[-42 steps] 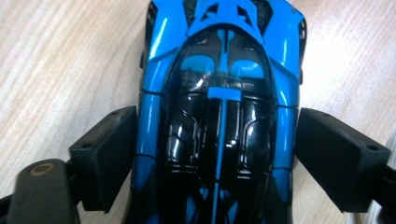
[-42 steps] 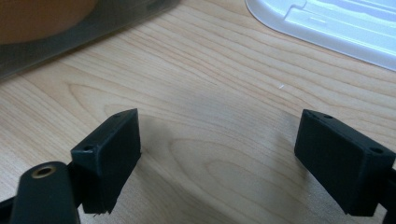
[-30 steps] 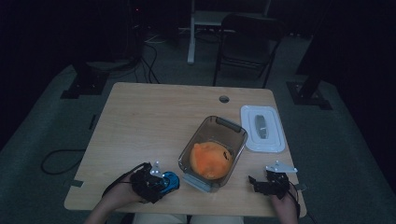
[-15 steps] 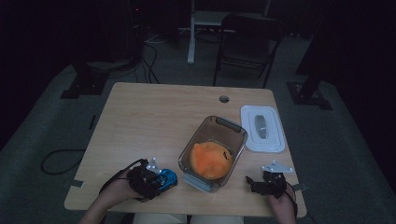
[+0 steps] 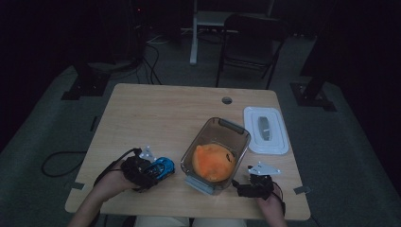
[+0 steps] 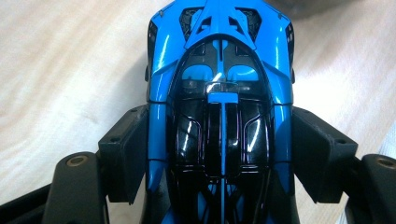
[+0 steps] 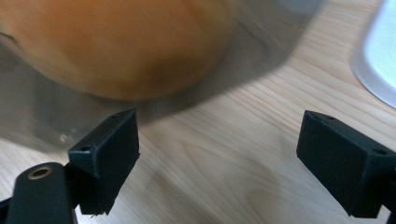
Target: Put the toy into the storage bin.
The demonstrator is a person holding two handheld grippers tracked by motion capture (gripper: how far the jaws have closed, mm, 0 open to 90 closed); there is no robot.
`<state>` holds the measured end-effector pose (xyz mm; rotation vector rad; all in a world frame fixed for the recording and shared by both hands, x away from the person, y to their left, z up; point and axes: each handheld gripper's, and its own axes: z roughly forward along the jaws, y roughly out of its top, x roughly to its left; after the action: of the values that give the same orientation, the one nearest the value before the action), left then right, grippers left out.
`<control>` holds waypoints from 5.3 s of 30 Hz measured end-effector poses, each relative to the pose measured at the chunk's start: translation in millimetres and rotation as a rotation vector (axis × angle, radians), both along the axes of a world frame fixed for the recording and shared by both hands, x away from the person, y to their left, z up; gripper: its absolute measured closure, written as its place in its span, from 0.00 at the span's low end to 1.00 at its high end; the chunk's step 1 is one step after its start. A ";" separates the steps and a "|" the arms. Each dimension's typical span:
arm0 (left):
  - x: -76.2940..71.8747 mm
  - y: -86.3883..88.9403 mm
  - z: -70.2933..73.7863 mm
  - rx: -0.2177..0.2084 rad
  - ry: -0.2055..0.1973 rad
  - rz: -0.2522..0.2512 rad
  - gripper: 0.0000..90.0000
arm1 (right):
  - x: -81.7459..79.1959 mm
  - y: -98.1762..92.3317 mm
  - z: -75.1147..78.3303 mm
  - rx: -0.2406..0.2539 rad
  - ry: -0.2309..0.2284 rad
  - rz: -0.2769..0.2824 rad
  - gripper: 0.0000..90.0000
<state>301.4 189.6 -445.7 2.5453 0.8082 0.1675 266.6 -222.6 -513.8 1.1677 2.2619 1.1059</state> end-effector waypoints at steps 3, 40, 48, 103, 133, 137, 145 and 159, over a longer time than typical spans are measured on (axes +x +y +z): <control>4.1 2.8 9.7 -0.007 -0.014 0.016 0.32 | 0.9 9.5 1.0 -0.006 -0.008 0.023 0.14; 47.7 -70.8 113.3 -0.049 -0.180 0.004 0.32 | 4.1 13.9 -12.5 -0.093 0.017 -0.001 0.13; 56.8 -110.2 111.3 -0.053 -0.162 -0.049 0.32 | 4.3 13.4 -12.8 -0.091 0.019 -0.001 0.13; 81.9 -81.8 80.4 -0.165 -0.151 0.077 0.02 | 5.5 12.0 -13.2 -0.089 0.029 0.003 0.13; 114.2 -38.4 -27.4 -0.111 -0.109 0.212 0.03 | 28.1 8.1 1.5 -0.047 -0.006 -0.082 0.13; 112.3 -45.7 -33.7 -0.113 -0.109 0.179 0.03 | 34.1 12.6 2.4 -0.051 -0.020 -0.085 0.13; 107.9 -45.3 -34.4 -0.158 -0.116 0.181 0.03 | 37.7 14.6 3.3 -0.041 -0.021 -0.083 0.13; 86.0 -43.5 -36.4 -0.182 -0.110 0.149 0.03 | 51.7 27.2 9.9 -0.043 -0.053 -0.085 0.14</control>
<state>387.3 146.2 -482.1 2.2862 0.9258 0.2661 318.3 -195.3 -503.9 1.1917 2.1641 1.0385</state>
